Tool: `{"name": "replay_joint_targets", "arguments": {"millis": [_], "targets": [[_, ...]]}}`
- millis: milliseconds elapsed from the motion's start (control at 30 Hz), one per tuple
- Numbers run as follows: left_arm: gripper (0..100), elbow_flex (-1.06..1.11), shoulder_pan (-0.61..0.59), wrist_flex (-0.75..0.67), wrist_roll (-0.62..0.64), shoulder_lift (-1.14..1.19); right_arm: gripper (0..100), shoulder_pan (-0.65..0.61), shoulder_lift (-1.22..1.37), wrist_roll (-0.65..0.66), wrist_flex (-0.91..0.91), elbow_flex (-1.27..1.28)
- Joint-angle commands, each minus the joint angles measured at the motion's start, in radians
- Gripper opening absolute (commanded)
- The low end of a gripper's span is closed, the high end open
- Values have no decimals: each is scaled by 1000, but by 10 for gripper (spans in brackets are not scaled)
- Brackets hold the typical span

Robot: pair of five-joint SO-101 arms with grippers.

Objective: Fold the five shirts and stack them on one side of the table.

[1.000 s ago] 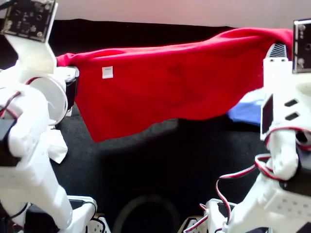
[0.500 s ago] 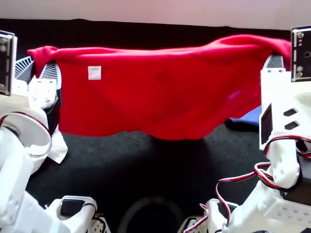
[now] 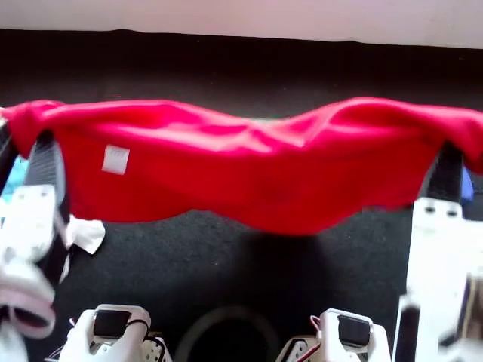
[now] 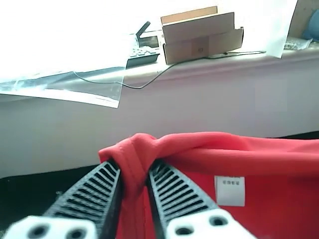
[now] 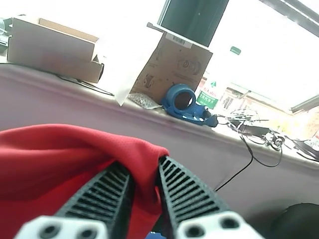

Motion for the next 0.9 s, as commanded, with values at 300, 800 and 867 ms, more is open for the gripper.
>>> {"name": "replay_joint_targets", "arguments": {"millis": [300, 800, 867], "targets": [[9, 50, 1, -18, 6, -5, 5, -2, -10, -12, -5, 71], [9, 707, -13, -256, 2, 74, 5, -7, 156, -5, -493, 848], [9, 743, -35, -358, 2, 113, 5, -7, 200, -5, -565, 877]]}}
